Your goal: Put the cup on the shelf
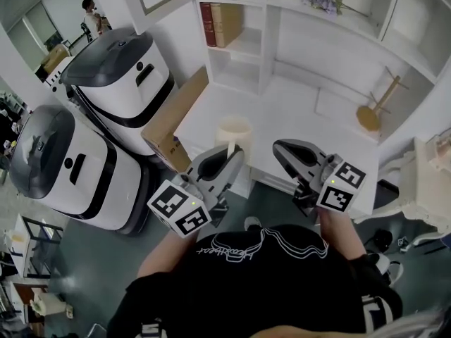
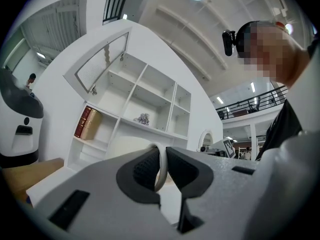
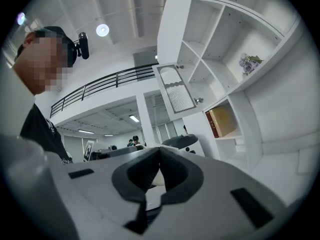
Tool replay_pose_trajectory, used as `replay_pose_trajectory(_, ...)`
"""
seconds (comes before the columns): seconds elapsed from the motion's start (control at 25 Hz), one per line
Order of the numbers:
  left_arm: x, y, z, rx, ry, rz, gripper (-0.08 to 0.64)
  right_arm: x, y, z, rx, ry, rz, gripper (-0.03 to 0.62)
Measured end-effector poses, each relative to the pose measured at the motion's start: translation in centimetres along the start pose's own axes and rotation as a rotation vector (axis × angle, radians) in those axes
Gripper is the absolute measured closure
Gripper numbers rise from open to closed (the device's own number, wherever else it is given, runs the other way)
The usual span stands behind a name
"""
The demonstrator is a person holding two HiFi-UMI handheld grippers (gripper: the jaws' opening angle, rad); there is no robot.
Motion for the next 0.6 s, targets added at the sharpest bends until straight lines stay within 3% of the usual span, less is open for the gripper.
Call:
replay_pose_trajectory(0.36,2.6,-7.4,-6.8,0.02,-0.007,0.005,0.518,3.9,-3.3,9.8,0.024,0.004,0.001,0.586)
replay_pose_trajectory(0.6,4.4,-10.1,-9.6,0.034,-0.054,0.028,0.518,5.5,-4.5,13.6,0.035,0.024,0.005,0.586)
Point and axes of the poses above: the fingertips, and each gripper's own axes: y backward along the fingers, z to its right, x out of its top, the point moved 10 cm from there along y, backward along the fingers, and after that the axes turned 10 degrees about -z, right-handed, at the moved point
